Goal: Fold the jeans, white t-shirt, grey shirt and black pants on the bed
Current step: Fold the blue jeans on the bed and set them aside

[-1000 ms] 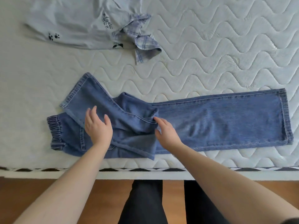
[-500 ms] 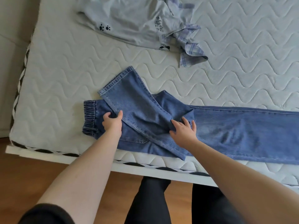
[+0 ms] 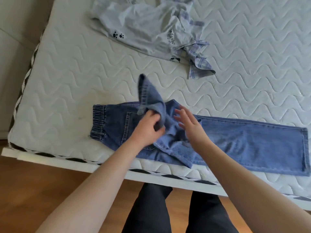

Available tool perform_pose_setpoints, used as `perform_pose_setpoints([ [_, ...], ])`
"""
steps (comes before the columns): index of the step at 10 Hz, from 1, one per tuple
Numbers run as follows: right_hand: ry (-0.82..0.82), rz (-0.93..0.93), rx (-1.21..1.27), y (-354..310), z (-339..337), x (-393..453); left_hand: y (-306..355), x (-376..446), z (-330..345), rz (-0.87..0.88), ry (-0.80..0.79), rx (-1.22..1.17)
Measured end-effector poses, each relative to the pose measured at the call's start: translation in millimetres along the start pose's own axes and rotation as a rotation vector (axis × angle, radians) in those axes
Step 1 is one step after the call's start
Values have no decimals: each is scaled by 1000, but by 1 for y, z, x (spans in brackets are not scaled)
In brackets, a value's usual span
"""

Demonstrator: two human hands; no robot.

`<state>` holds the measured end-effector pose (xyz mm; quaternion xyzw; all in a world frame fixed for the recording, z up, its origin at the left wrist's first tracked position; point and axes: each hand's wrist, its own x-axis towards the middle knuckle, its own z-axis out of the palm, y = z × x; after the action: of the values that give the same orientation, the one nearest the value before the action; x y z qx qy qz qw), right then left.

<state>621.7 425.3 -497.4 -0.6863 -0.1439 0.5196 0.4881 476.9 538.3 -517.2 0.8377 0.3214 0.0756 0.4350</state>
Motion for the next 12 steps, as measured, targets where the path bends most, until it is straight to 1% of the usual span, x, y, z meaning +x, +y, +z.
perform_pose_setpoints([
  [1,-110,20,75,-24,-8,-13,35,-21,11,303,-108,92],
  [2,-52,39,22,-32,-21,-29,56,-33,25,491,-169,268],
  [3,151,92,52,-31,-38,-43,69,-40,35,513,-249,338],
  [4,141,133,167,-33,-59,-62,88,-45,35,377,-195,91],
  [5,96,127,289,-38,-86,-85,104,-38,30,85,150,-152],
  [6,-39,62,284,-48,-112,-112,122,-12,19,-81,126,-220],
  [7,-72,47,220,-55,-133,-136,142,10,13,-284,-190,-387],
  [8,-32,41,228,-57,-154,-154,171,11,9,-544,-487,-358],
  [9,88,43,318,-55,-177,-172,191,32,35,-312,-791,-424],
  [10,240,52,358,-53,-199,-189,209,39,52,-301,-775,-639],
  [11,351,19,368,-50,-218,-211,230,55,70,-309,-631,-703],
  [12,504,72,289,-40,-234,-232,262,74,80,-215,-519,-579],
])
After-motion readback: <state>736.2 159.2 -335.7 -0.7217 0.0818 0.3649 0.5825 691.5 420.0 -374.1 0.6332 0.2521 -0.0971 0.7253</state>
